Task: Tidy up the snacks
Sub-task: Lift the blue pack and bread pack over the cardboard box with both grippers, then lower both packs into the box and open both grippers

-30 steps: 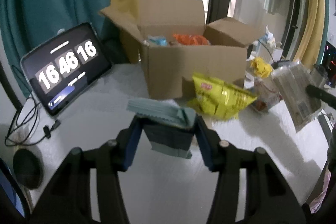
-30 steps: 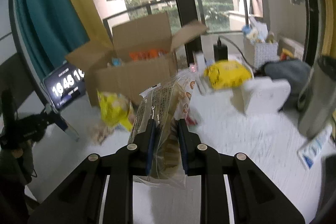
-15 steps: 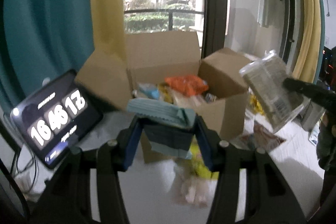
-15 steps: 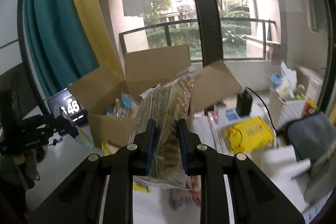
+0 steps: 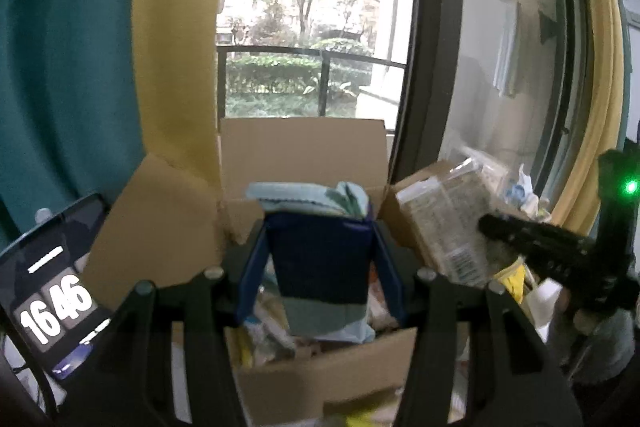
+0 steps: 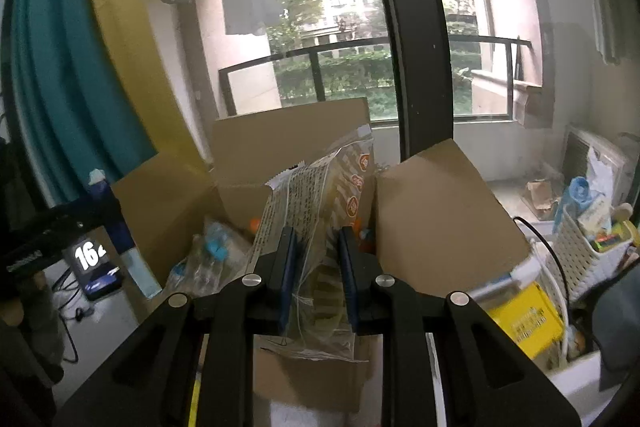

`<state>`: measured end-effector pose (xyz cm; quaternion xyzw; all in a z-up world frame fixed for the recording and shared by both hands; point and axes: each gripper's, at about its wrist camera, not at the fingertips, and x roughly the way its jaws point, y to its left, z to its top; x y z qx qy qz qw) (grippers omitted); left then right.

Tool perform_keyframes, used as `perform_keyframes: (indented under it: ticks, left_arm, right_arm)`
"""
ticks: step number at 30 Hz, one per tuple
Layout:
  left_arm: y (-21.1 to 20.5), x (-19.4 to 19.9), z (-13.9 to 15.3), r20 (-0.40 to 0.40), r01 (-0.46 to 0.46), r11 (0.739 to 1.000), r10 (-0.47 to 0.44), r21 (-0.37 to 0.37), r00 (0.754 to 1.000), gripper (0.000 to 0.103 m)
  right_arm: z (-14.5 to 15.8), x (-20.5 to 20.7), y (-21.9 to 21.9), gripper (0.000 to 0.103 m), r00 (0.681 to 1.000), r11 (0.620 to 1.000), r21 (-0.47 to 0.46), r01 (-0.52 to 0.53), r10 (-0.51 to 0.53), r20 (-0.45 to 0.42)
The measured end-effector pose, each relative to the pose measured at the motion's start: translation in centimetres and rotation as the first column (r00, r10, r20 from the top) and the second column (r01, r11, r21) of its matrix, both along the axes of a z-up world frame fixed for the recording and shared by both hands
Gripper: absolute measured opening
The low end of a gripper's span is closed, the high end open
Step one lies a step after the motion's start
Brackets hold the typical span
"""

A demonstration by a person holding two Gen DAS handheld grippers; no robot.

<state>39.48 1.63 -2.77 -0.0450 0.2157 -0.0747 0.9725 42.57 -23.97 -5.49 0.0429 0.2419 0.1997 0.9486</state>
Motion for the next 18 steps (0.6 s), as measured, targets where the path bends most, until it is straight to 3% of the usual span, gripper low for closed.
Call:
perform_keyframes:
  ticks: [3, 6, 8, 10, 12, 13, 18]
  left_arm:
    - [-0.8, 2.9, -1.9, -0.088, 0.005, 0.999, -0.002, 0.034, 0.996, 0.052]
    - [-0.9, 5.0, -4.0, -0.168, 0.025, 1.000, -0.025, 0.001, 0.986, 0.053]
    - [-1.2, 5.6, -4.6, -0.181, 0.028, 1.000, -0.028, -0.007, 0.983, 0.056]
    - [-1.2, 6.2, -5.0, -0.204, 0.026, 1.000, -0.029, -0.016, 0.979, 0.064]
    - [-1.3, 6.3, -5.0, -0.206, 0.021, 1.000, -0.023, -0.013, 0.978, 0.080]
    - [-1.3, 6.2, -4.9, -0.204, 0.021, 1.000, -0.024, -0.020, 0.979, 0.081]
    - [-1.6, 4.5, -3.7, -0.191, 0.036, 0.998, -0.044, -0.046, 0.981, 0.085]
  right_arm:
    - [-1.2, 2.1, 0.4, 0.023, 0.999, 1.000, -0.001, 0.024, -0.024, -0.031]
    - [-2.6, 3.4, 1.1, 0.023, 0.996, 0.999, -0.034, 0.043, -0.045, -0.078]
    - [-3.7, 4.0, 1.5, 0.024, 0.992, 0.997, -0.058, 0.054, -0.061, -0.115]
    - [-4.5, 4.3, 1.7, 0.030, 0.988, 0.994, -0.083, 0.072, -0.083, -0.131]
    - [-4.9, 4.4, 1.6, 0.039, 0.986, 0.994, -0.085, 0.068, -0.080, -0.147]
    - [-5.0, 4.3, 1.5, 0.046, 0.985, 0.994, -0.086, 0.068, -0.081, -0.153]
    - [-5.2, 2.7, 1.5, 0.054, 0.985, 0.995, -0.090, 0.044, -0.058, -0.164]
